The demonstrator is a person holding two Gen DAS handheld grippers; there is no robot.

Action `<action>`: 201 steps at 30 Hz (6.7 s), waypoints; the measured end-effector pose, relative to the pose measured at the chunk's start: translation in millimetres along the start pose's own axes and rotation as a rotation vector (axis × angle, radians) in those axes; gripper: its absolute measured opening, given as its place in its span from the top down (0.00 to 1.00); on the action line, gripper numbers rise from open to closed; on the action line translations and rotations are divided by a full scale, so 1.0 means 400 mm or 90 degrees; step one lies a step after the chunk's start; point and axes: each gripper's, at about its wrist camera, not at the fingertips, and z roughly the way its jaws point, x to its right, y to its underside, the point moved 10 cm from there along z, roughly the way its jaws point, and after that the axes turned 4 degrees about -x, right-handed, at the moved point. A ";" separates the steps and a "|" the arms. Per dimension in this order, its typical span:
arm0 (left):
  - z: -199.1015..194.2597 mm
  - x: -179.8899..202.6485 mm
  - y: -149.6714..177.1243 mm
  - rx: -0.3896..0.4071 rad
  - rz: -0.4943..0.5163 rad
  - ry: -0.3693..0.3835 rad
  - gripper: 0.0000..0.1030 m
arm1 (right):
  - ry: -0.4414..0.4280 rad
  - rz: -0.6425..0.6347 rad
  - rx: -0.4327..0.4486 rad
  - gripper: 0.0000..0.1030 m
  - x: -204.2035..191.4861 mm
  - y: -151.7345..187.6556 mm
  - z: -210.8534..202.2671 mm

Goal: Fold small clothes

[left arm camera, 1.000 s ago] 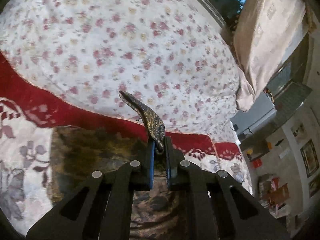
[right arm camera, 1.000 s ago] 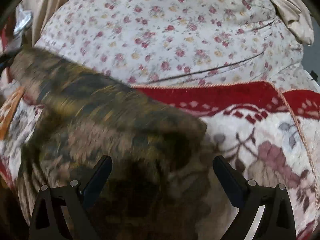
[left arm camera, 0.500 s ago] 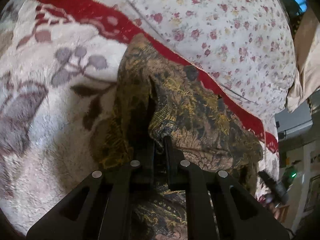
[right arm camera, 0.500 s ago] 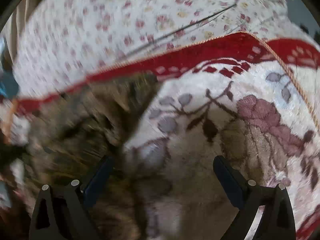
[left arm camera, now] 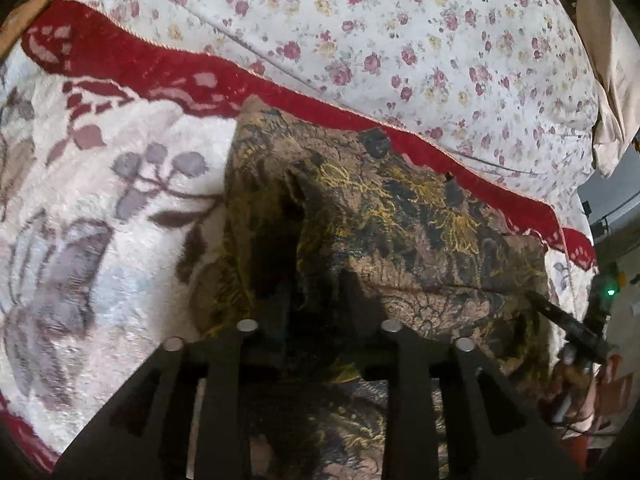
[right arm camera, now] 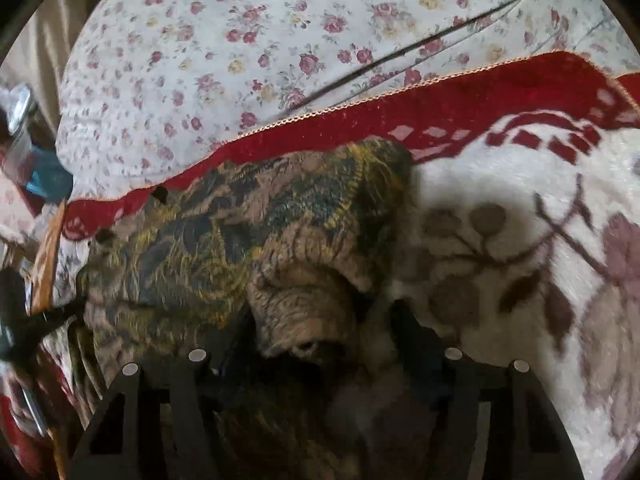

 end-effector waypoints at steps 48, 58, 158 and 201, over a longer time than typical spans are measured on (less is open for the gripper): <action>-0.167 -0.025 0.489 -0.037 0.018 0.017 0.36 | 0.028 0.059 -0.125 0.19 -0.030 0.557 -0.216; -0.136 -0.048 0.610 -0.087 0.027 0.019 0.36 | 0.014 0.087 -0.212 0.19 -0.038 0.667 -0.147; -0.098 -0.091 0.619 -0.138 -0.033 0.063 0.30 | -0.112 0.029 -0.232 0.66 -0.089 0.638 -0.125; -0.519 0.098 0.360 0.105 0.018 0.397 0.95 | -0.517 0.049 0.059 0.93 -0.333 0.374 -0.496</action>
